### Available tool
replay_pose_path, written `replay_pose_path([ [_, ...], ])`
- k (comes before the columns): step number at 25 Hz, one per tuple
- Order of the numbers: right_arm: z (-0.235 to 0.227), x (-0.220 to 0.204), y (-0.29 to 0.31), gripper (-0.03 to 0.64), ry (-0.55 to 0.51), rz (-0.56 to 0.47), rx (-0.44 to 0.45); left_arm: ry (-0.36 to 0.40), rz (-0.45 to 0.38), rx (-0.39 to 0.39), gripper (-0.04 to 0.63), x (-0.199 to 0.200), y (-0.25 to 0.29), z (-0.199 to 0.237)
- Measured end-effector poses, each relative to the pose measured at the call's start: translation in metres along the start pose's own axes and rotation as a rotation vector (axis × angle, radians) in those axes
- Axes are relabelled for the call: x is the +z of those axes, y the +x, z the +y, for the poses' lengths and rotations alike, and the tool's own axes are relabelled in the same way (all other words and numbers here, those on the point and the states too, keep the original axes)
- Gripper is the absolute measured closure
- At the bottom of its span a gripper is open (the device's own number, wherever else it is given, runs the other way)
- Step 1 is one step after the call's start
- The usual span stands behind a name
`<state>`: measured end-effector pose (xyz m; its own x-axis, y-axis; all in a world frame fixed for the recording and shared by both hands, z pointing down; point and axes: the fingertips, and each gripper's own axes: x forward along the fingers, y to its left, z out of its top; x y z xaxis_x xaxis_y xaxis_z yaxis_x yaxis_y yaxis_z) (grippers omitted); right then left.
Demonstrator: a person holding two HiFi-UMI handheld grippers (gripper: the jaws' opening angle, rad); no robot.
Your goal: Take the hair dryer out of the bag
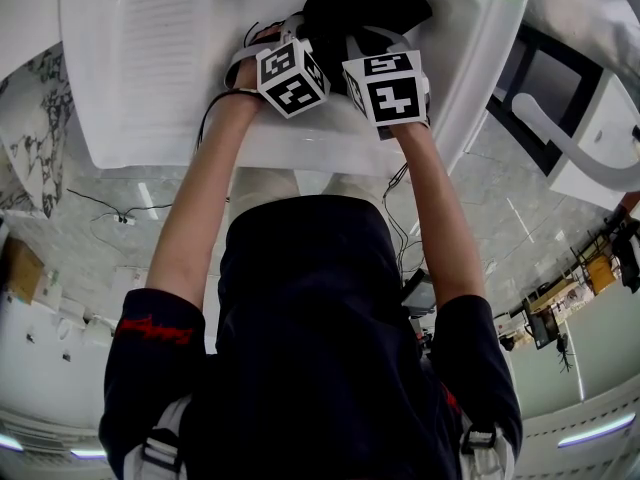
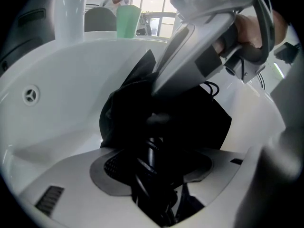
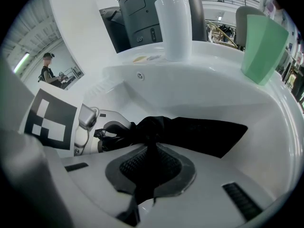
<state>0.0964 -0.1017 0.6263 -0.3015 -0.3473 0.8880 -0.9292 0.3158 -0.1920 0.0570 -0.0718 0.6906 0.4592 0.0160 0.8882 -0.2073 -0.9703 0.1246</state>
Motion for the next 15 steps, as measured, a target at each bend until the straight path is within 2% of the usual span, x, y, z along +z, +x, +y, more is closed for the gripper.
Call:
replay_pose_path([
  [15,-0.0015,-0.0034,-0.0011,0.569,-0.009,0.001,0.004,-0.013,0.011,-0.023,0.371,0.0006,-0.0002,0.0006],
])
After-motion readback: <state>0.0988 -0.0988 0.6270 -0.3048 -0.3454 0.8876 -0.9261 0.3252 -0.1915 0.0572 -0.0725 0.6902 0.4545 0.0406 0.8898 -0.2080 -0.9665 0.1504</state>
